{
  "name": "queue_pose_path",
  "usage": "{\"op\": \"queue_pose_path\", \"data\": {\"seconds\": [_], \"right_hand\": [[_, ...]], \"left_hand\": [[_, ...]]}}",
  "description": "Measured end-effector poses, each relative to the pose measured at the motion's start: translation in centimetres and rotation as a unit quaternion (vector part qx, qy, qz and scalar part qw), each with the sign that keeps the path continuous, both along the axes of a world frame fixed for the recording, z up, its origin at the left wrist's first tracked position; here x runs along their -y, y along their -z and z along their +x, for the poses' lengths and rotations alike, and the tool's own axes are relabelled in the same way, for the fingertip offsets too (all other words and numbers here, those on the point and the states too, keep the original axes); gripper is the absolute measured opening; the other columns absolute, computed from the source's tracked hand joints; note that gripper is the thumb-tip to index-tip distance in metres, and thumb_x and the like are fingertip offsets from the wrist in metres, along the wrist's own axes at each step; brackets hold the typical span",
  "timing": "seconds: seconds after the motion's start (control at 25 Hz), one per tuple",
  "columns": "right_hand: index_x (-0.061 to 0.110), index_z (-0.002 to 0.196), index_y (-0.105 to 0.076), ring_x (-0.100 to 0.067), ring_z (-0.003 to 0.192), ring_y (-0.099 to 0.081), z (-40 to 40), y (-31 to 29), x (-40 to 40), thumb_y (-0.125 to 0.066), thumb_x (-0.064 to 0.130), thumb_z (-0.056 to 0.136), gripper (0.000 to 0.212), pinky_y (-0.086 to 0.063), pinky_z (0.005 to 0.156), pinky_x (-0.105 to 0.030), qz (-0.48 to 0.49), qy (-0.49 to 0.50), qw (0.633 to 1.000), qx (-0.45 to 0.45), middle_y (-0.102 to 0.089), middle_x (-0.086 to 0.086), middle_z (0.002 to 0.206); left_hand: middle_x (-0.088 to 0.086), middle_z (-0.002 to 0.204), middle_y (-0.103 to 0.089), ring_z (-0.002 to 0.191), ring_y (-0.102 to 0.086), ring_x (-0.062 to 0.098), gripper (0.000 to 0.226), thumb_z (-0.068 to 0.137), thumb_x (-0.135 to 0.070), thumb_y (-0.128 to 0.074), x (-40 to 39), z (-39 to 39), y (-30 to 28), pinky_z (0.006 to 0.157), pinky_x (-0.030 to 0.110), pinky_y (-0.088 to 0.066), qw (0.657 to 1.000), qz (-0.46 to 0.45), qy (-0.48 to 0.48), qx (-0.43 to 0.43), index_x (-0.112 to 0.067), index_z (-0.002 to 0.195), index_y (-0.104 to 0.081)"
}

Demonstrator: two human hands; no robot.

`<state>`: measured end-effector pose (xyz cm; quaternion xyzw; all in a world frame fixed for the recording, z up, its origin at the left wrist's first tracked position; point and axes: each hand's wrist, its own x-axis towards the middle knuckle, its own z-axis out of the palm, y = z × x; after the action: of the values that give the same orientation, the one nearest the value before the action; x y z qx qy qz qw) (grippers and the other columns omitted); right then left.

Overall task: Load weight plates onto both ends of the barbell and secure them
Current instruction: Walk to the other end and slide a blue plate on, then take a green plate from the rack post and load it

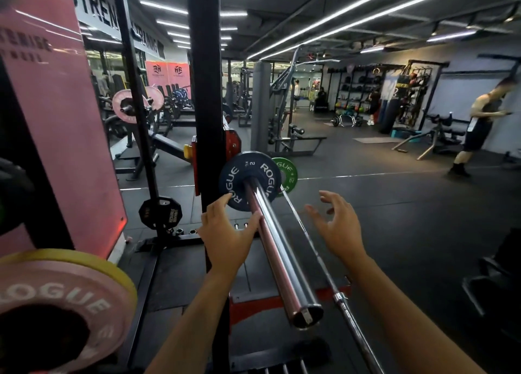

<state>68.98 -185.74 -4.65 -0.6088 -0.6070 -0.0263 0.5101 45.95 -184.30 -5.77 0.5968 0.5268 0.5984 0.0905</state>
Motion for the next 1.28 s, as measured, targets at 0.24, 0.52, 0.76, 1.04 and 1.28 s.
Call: {"op": "queue_pose_path", "data": {"seconds": [0.24, 0.52, 0.76, 1.04, 1.28], "right_hand": [[0.028, 0.13, -0.053, -0.01, 0.1, -0.056, 1.2, -0.5, 10.0, -0.063, 0.053, 0.087, 0.051, -0.042, 0.077, -0.023, -0.01, -0.012, 1.0, -0.01, -0.058, 0.013, 0.12], [0.034, 0.133, -0.047, -0.002, 0.097, -0.054, 0.8, 0.9, 22.4, -0.057, 0.061, 0.088, 0.054, -0.045, 0.076, -0.022, -0.018, -0.017, 1.0, -0.005, -0.053, 0.021, 0.118], [0.029, 0.133, -0.05, -0.01, 0.1, -0.055, -6.4, -1.7, 27.0, -0.057, 0.058, 0.088, 0.054, -0.051, 0.082, -0.034, 0.011, -0.071, 0.997, -0.002, -0.057, 0.011, 0.122], [0.024, 0.131, -0.053, -0.012, 0.101, -0.056, -21.7, -3.4, 28.6, -0.06, 0.053, 0.09, 0.051, -0.051, 0.086, -0.036, 0.023, -0.17, 0.985, 0.01, -0.058, 0.008, 0.123], [0.015, 0.13, -0.057, -0.026, 0.105, -0.058, -44.0, -4.2, 30.5, -0.061, 0.046, 0.092, 0.05, -0.049, 0.087, -0.042, 0.048, -0.308, 0.95, 0.033, -0.062, -0.004, 0.12]], "left_hand": [[-0.006, 0.12, -0.06, 0.112, -0.052, 0.017, 0.061, 0.077, -0.057, -0.074, 8.0, 0.3, -0.9, 0.097, 0.046, -0.039, 1.0, -0.01, -0.004, -0.019, -0.029, 0.128, -0.055], [-0.008, 0.12, -0.058, 0.111, -0.049, 0.012, 0.057, 0.083, -0.065, -0.061, 21.7, 0.9, 0.6, 0.091, 0.033, -0.026, 0.998, -0.019, 0.003, -0.066, -0.032, 0.128, -0.053], [-0.001, 0.124, -0.059, 0.116, -0.051, 0.023, 0.062, 0.084, -0.066, -0.054, 28.4, -4.4, -2.4, 0.096, 0.048, -0.042, 0.991, 0.009, -0.034, -0.132, -0.024, 0.13, -0.055], [0.0, 0.119, -0.061, 0.111, -0.053, 0.027, 0.06, 0.082, -0.066, -0.052, 33.2, -19.0, -3.3, 0.089, 0.036, -0.034, 0.982, 0.018, -0.138, -0.125, -0.025, 0.126, -0.058], [0.007, 0.117, -0.064, 0.109, -0.056, 0.031, 0.055, 0.083, -0.055, -0.058, 40.3, -39.3, -3.9, 0.095, 0.044, -0.043, 0.961, 0.041, -0.25, -0.114, -0.017, 0.123, -0.062]]}}
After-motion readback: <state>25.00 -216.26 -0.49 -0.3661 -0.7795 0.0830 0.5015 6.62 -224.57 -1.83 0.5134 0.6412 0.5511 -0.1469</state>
